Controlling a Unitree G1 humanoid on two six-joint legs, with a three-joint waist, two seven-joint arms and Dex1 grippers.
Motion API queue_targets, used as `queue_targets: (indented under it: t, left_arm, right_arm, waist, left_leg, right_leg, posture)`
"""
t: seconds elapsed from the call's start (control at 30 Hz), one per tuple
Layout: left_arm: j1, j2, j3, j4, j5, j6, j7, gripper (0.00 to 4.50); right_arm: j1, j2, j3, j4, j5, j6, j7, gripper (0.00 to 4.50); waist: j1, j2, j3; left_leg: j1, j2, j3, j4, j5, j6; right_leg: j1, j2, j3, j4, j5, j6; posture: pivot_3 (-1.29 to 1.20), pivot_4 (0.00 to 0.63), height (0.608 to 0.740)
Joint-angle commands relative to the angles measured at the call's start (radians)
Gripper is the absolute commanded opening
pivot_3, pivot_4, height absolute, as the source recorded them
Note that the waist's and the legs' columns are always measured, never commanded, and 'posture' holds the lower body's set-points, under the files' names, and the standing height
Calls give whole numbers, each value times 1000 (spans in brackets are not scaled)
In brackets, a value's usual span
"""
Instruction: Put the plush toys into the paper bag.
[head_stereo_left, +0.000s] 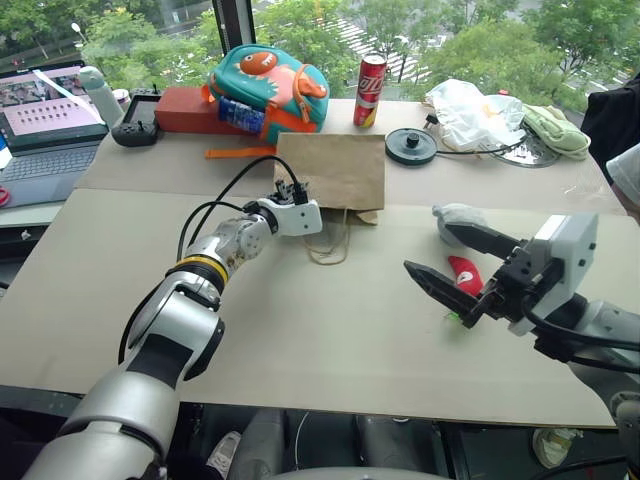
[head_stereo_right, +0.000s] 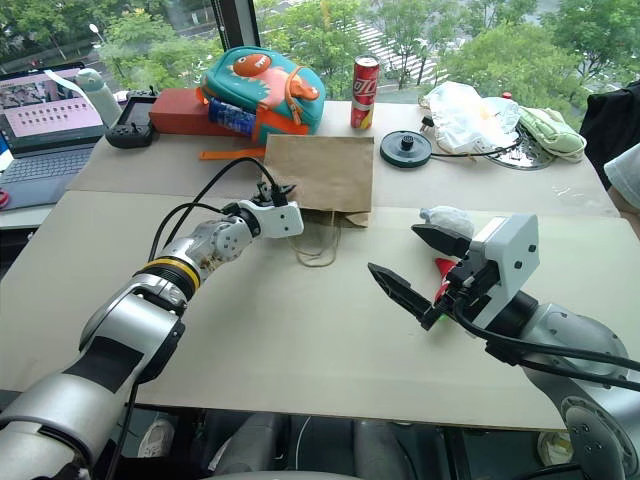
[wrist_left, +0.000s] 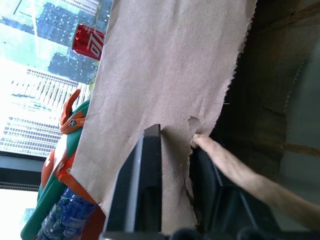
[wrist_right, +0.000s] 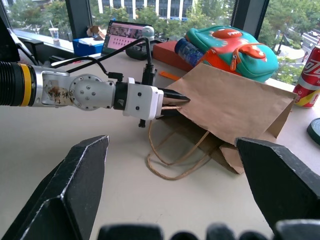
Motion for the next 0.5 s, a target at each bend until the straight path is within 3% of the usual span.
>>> queue_targets:
  t: [0.03,0.33,0.5]
  left_arm:
    - [-40,0,-1,-4,0,3,13,26]
    - [-56,3,21,-12,-32,-1,-48,26]
    - [-3,43,97,-112,-176,-40,-338,26]
  right_arm:
    - [-11,-5,-9,-36,18,-16,-14,4500]
    - [-23,-3,5,-39,19,-16,-37,4500]
    - [-13,-28,39,-42,-33,3,-49,4500]
  waist:
    - [0,0,0]
    - [0,0,0]
    - [-3,0,0]
  left_leg:
    - [0,0,0,0,0,0]
    - [0,0,0,0,0,0]
    - [0,0,0,0,0,0]
  right_leg:
    - [0,0,0,0,0,0]
    - [0,0,0,0,0,0]
    - [0,0,0,1,0,0]
  posture:
    - [0,150,739]
    - [0,150,739]
    - [0,150,739]
